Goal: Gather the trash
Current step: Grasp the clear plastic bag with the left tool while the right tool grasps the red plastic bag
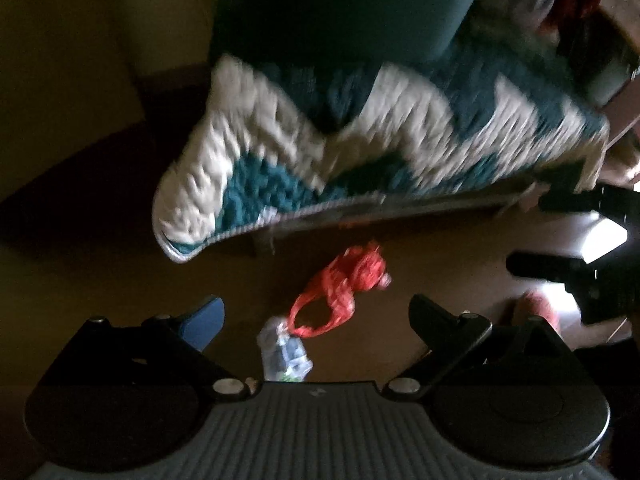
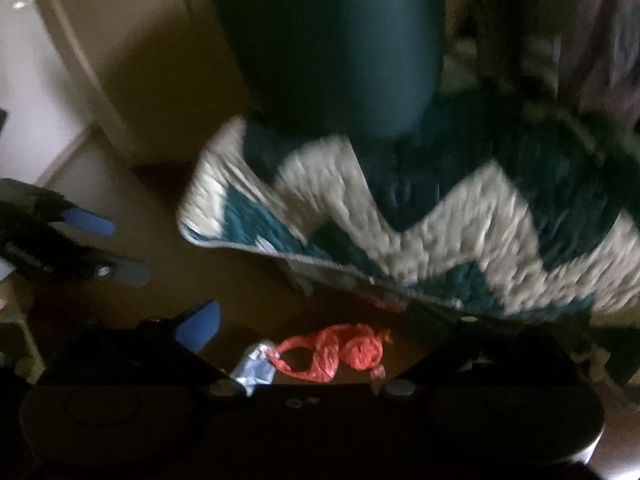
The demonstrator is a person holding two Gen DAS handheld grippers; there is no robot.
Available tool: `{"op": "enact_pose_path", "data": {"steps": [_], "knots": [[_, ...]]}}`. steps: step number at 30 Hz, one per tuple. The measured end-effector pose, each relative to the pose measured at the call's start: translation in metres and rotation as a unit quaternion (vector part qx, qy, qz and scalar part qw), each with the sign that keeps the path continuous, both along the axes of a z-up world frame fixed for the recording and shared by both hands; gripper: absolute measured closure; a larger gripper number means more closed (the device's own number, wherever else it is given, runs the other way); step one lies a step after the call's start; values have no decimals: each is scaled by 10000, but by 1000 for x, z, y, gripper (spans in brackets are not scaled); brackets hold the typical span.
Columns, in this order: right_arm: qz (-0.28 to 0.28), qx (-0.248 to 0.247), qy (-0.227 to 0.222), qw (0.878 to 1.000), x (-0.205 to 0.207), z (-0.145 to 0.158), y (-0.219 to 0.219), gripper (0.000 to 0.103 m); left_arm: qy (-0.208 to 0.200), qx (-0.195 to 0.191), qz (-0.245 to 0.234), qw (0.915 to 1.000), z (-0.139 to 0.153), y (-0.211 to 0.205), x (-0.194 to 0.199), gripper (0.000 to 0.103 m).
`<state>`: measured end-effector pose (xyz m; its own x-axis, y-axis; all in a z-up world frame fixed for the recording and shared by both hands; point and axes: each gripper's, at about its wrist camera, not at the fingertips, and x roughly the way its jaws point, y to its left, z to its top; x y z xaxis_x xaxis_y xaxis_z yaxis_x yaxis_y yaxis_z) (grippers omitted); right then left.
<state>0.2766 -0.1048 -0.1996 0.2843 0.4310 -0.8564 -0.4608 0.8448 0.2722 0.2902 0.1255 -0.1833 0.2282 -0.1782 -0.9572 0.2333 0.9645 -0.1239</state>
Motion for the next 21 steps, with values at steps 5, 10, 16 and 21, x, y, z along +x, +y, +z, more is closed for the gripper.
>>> {"op": "enact_pose_path", "data": {"steps": [5, 10, 16, 21], "knots": [[-136, -383, 429, 9983, 13, -82, 17, 3, 473, 234, -53, 9986, -80, 10, 16, 4], [10, -632, 931, 9936, 25, -156, 29, 3, 1058, 352, 228, 9935, -159, 22, 31, 4], [72, -834, 1078, 9906, 35, -221, 37, 9, 1640, 554, 391, 9841, -244, 25, 34, 4], [-172, -883, 1268, 9878, 47, -268, 44, 11, 2104, 573, 586, 9742, -302, 24, 27, 4]]}}
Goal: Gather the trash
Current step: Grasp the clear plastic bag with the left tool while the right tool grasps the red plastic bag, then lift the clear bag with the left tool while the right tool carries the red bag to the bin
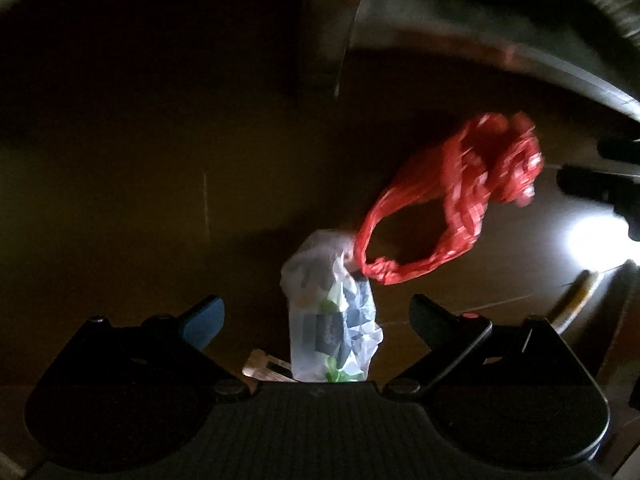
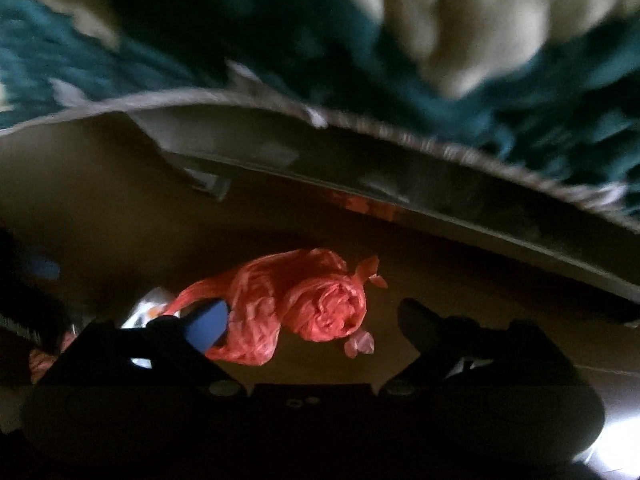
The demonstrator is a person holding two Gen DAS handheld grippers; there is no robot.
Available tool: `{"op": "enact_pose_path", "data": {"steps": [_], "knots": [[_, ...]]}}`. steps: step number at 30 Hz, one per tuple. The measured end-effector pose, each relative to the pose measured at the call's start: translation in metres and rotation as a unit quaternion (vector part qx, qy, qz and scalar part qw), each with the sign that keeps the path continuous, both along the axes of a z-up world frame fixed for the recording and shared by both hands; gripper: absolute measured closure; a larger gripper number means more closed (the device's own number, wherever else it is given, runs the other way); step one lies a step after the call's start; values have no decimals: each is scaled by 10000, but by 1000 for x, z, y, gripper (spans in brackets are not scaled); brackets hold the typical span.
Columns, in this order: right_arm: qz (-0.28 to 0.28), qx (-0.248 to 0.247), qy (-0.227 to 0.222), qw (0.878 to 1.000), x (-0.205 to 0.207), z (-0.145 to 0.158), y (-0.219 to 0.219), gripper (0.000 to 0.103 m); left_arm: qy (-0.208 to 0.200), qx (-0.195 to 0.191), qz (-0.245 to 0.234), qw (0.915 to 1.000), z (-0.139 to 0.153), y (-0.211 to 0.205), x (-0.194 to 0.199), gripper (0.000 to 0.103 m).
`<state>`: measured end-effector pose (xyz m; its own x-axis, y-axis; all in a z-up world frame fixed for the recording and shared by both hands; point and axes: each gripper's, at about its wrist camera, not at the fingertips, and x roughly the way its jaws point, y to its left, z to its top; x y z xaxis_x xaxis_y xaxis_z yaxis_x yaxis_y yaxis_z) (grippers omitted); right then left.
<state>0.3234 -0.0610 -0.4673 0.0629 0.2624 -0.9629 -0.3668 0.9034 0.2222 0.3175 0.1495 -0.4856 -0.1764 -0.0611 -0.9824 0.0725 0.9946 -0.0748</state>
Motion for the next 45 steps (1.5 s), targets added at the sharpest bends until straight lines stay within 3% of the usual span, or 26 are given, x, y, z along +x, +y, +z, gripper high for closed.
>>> {"op": "enact_pose_path", "data": {"steps": [10, 21, 25, 30, 38, 45], "knots": [[-224, -214, 370, 9988, 17, -61, 14, 16, 658, 59, 728, 9952, -66, 11, -9, 4], [-178, -195, 575, 9980, 17, -77, 14, 34, 689, 51, 873, 9938, -85, 13, -20, 9], [-219, -208, 658, 9974, 18, -77, 12, 38, 653, 276, 1037, 9921, -79, 13, -20, 24], [-186, -345, 704, 9967, 17, -73, 11, 43, 565, 356, 985, 9929, -71, 12, -20, 72], [-220, -200, 584, 9978, 5, -35, -2, 47, 445, 312, 1096, 9925, -49, 16, -15, 77], [-606, -115, 482, 9969, -7, 23, -24, 47, 134, 199, 1206, 9924, 11, 28, -13, 77]]}}
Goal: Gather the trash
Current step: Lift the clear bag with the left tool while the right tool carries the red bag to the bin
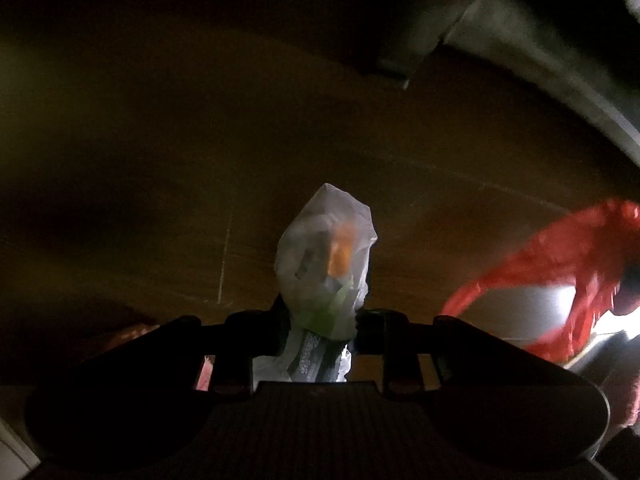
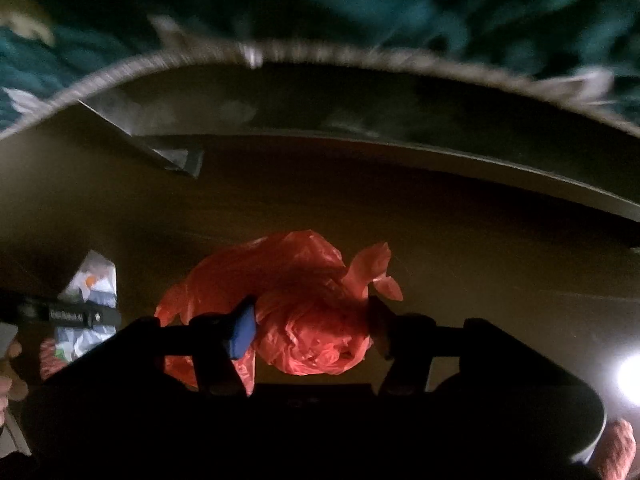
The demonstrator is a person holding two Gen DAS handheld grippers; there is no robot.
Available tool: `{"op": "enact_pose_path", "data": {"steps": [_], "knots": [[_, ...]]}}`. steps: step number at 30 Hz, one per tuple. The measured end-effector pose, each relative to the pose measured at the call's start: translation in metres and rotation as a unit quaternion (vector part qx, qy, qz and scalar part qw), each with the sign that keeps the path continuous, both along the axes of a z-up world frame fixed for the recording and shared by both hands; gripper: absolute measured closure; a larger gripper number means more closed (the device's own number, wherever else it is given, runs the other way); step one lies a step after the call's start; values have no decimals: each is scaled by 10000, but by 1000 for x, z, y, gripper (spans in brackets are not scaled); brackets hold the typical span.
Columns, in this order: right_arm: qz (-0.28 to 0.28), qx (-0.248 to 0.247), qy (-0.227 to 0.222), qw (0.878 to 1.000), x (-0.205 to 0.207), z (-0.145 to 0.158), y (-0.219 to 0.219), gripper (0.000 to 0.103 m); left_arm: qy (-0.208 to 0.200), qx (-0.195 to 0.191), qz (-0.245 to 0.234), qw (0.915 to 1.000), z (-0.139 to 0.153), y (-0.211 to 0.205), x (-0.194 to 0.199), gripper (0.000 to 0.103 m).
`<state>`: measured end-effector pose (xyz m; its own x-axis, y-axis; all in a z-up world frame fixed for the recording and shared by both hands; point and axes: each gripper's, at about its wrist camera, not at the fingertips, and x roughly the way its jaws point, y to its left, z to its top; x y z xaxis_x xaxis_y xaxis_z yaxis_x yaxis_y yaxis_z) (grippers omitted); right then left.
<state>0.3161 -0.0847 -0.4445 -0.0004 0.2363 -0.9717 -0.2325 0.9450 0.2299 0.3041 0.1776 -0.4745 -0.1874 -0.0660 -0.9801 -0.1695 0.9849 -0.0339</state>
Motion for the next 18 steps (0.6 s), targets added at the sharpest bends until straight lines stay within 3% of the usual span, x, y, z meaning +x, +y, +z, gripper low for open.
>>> {"op": "enact_pose_path", "data": {"steps": [9, 18], "knots": [[-194, 287, -616, 9975, -19, 138, -47, 47, -822, -96, 114, 9965, 128, -1, 1, 77], [142, 589, -1590, 9854, -38, 286, -73, 46, -2035, -301, 268, 9782, 312, 4, 8, 77]]}}
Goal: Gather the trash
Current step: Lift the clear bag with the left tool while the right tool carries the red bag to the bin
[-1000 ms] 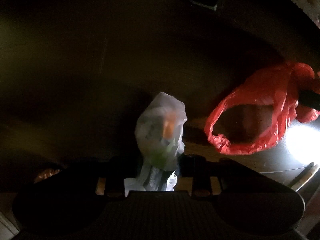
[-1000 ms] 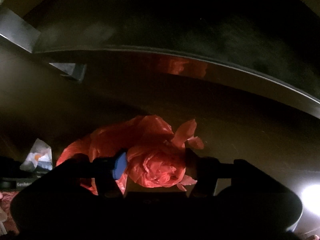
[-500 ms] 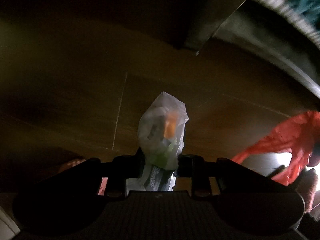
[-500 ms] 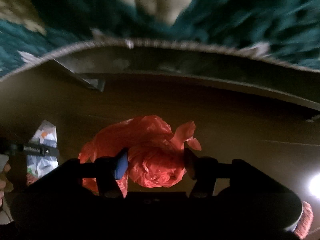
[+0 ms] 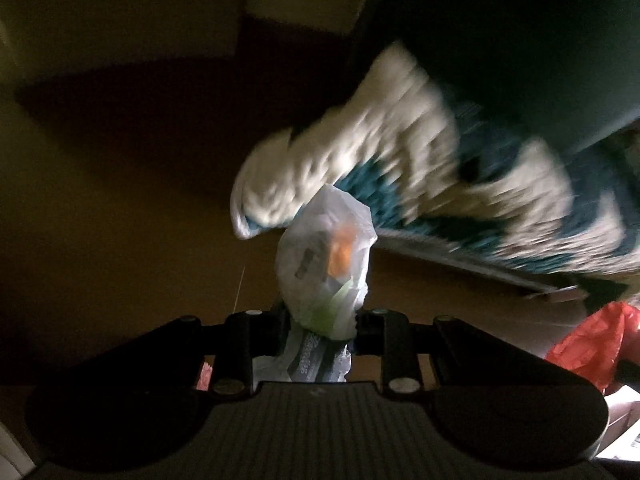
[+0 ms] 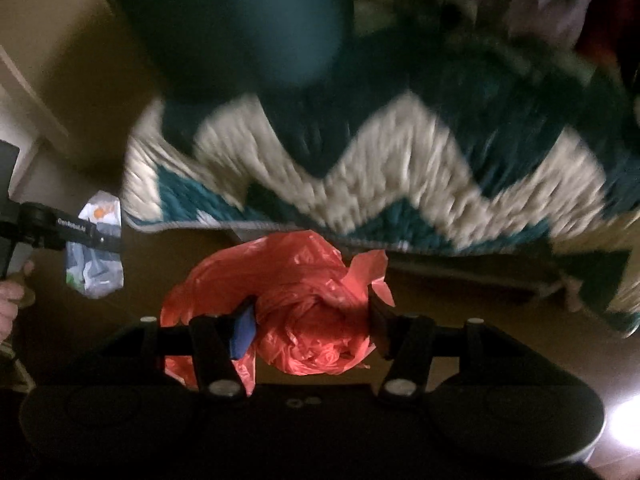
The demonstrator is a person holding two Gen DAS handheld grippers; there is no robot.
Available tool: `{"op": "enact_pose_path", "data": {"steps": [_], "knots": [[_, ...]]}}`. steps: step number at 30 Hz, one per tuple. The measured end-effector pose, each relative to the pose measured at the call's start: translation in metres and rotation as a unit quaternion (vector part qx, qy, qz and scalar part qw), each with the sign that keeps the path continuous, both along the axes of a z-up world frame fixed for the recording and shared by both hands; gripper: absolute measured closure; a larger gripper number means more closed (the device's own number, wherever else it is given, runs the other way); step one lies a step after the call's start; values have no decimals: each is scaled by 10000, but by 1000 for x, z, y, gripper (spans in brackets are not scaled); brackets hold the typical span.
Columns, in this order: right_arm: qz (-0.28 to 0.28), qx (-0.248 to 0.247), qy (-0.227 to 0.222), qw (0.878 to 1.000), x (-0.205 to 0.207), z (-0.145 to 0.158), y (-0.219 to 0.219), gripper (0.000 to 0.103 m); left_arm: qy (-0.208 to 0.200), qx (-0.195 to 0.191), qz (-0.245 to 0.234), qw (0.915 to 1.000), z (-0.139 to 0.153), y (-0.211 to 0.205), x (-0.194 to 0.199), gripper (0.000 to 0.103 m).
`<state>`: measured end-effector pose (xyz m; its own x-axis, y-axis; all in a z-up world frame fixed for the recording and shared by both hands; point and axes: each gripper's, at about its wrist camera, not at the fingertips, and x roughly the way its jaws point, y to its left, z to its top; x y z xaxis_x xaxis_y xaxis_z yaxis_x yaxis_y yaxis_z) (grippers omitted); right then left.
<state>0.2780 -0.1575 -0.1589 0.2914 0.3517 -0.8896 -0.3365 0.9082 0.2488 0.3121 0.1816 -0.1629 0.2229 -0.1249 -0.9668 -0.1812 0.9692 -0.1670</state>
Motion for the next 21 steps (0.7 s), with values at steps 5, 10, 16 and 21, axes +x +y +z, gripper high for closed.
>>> {"op": "enact_pose_path", "data": {"steps": [5, 10, 16, 21], "knots": [[266, 59, -567, 9980, -12, 76, -10, 46, -539, 138, -154, 9983, 82, -11, -8, 77], [312, 154, -1093, 9934, -10, 145, -14, 46, -916, 318, -311, 9948, 152, -27, -14, 76], [361, 203, -1893, 9811, 6, 221, -10, 46, -1486, 416, -463, 9869, 230, -47, -15, 76], [250, 280, -2239, 9739, 35, 264, 0, 46, -2020, 493, -567, 9765, 287, -69, 2, 76]]}}
